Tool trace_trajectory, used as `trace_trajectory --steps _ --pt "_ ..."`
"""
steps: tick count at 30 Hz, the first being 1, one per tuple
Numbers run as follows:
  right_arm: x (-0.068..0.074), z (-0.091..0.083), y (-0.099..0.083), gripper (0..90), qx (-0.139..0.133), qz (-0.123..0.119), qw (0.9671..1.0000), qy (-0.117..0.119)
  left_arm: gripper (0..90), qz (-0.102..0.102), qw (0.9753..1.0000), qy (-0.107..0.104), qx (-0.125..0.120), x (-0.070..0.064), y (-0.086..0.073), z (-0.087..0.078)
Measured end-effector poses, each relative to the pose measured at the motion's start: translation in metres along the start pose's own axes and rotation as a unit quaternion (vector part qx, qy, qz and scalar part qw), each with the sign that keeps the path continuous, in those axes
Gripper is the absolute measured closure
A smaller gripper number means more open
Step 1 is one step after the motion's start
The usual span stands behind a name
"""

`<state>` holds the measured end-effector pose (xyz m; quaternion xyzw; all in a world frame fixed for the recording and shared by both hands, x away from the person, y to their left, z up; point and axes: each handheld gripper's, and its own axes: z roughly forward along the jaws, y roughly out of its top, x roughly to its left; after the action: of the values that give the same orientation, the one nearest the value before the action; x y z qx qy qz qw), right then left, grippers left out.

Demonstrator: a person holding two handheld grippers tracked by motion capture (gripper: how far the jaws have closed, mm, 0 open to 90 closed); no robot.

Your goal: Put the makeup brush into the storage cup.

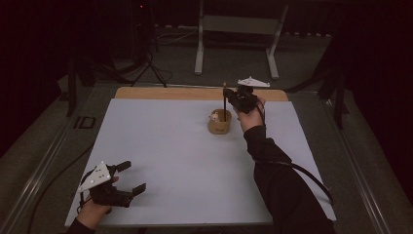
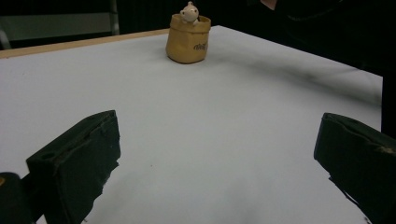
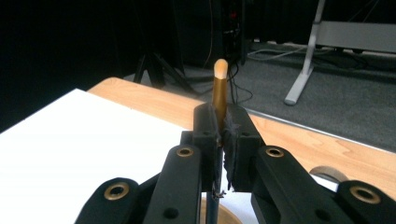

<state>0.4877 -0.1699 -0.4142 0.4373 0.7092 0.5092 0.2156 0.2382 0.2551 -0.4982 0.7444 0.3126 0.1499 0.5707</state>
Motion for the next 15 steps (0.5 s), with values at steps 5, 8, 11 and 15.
trace_trajectory --steps 5,8,11,15 --pt "-0.001 0.002 -0.003 84.3 0.004 0.008 1.0 0.0 1.6 -0.002 1.0 -0.001 0.001 0.0 0.0 0.0" --pt "-0.001 0.004 -0.007 84.1 0.016 0.011 0.9998 0.0 1.5 -0.002 1.0 -0.001 0.001 0.0 0.0 0.0" --pt "0.0 0.006 -0.009 84.0 0.023 0.011 0.9997 -0.005 1.5 -0.002 1.0 -0.001 0.0 0.0 0.0 0.0" --pt "0.0 0.008 -0.013 83.9 0.035 0.012 0.9993 -0.005 1.5 -0.002 1.0 -0.001 0.001 0.0 0.0 0.0"
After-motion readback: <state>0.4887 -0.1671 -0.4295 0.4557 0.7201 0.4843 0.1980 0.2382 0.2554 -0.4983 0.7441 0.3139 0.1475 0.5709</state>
